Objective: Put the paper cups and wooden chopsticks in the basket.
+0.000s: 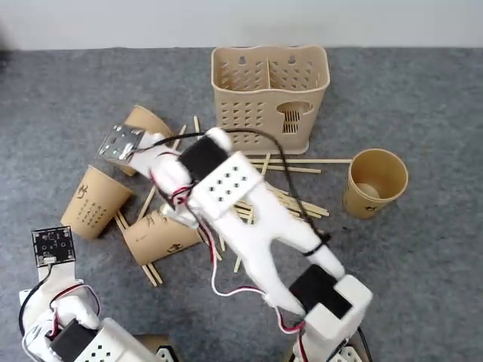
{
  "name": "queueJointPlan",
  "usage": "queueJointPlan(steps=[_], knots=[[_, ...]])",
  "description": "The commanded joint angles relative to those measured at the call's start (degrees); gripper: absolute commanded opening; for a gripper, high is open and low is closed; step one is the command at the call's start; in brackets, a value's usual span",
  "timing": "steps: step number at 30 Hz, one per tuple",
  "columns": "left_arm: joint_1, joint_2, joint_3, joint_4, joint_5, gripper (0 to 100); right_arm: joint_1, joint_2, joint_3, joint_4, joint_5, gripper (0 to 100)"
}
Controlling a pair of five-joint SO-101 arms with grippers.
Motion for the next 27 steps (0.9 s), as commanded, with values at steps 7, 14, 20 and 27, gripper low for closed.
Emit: queueJointPlan(steps=[7,14,20,27], knots=[[2.5,-1.0,0.6,0.0,-0.4,5,2.3,-2.2,-0.9,0.2,-8.5,1.3],[2.6,-1.0,0.6,0.1,-0.4,5,-1.6,4.0,-0.8,-4.2,-17.3,8.5],[2.6,-1.0,0.6,0.1,-0.4,5,-1.7,8.3,-0.8,-8.6,-20.5,8.8],[2.6,-1.0,0.6,0.1,-0.4,5,-1.9,12.0,-1.0,-10.2,-20.5,14.4]])
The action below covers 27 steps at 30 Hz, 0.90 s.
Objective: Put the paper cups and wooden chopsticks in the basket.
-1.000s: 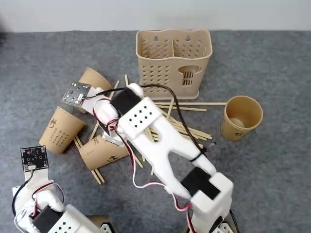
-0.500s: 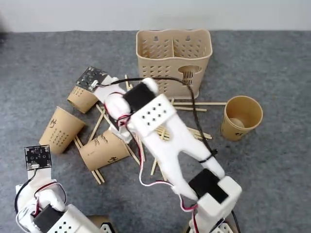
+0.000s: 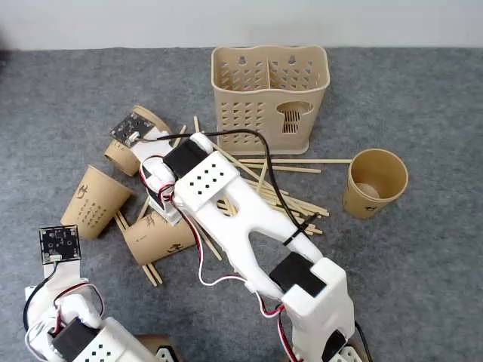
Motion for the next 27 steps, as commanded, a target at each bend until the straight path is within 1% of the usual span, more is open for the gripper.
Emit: queueJointPlan(steps=[1,8,12,14,23,27], knots=[[0.2,-1.0,-0.5,0.2,-0.4,5,-0.4,-0.2,-1.0,-1.5,-0.6,14.4],[0.2,-1.0,-0.5,0.2,-0.4,5,-0.3,2.3,-1.0,-1.8,-0.6,13.9],[0.1,-1.0,-0.4,0.2,-0.4,5,-0.3,3.8,-1.0,-1.9,-0.1,4.8],[0.1,-1.0,-0.4,0.2,-0.4,5,-0.3,3.8,-1.1,-1.9,1.8,1.0],[0.1,-0.9,-0.4,0.2,-0.4,5,0.0,-3.8,-1.1,0.1,3.3,0.9],[0.1,-0.9,-0.4,0.2,-0.4,5,0.0,-8.4,-1.1,3.4,6.0,0.9]])
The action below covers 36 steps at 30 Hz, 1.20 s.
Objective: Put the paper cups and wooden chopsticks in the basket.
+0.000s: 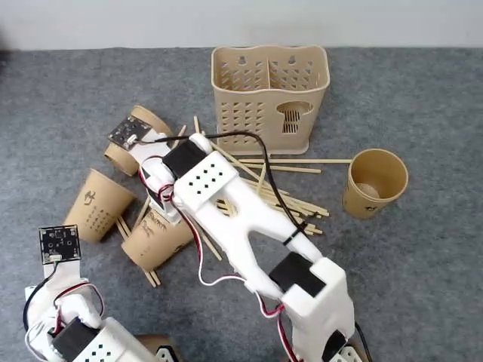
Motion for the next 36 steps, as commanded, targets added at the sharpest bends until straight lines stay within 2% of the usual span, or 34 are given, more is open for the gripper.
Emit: queueJointPlan(steps=[1,7,15,24,36], knots=[[0.1,-0.9,-0.4,0.2,-0.4,5,0.0,-7.1,-1.1,3.3,2.5,0.9],[0.2,-0.9,-0.4,0.2,-0.4,5,2.2,-12.9,-1.1,7.3,6.2,0.9],[0.3,-0.9,0.0,-0.1,-0.5,5,16.8,-15.9,-1.1,8.0,18.3,0.9],[0.4,-0.9,0.0,-0.2,-0.5,5,25.9,-15.5,-1.0,8.0,31.0,0.9],[0.4,-0.9,0.0,-0.2,-0.5,5,36.2,-27.7,-1.1,9.7,38.3,0.9]])
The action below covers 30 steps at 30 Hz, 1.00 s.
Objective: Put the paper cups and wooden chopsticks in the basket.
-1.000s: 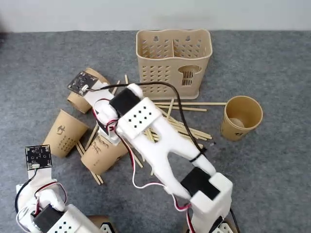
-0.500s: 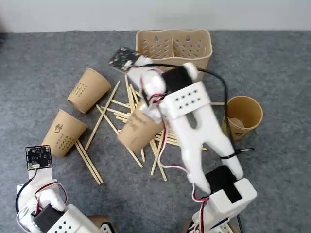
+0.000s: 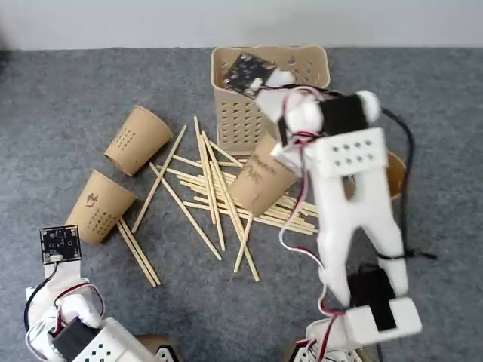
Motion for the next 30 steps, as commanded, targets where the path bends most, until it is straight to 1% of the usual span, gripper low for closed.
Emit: queueJointPlan(steps=[1,10,14,17,21,27,30], knots=[[0.3,-0.9,-0.5,-0.2,-0.5,5,4.0,-7.0,-1.1,1.0,3.2,0.9],[0.3,-0.9,-0.5,-0.2,-0.5,5,18.7,-14.4,-1.1,0.4,12.7,0.9],[0.3,-0.9,-0.5,-0.2,-0.5,5,23.8,-18.5,-1.1,0.3,17.0,0.9],[0.3,-0.9,-0.5,-0.2,-0.5,5,26.4,-21.8,-1.1,0.0,19.5,0.9],[0.3,-0.9,-0.5,-0.2,-0.5,5,30.1,-23.6,-0.7,-3.6,21.7,0.9],[0.3,-0.9,-0.4,-0.2,-0.5,5,33.9,-20.5,-0.7,-8.9,24.7,0.9],[0.3,-0.9,-0.4,-0.2,-0.5,5,34.6,-18.2,-0.6,-10.3,24.9,0.9]])
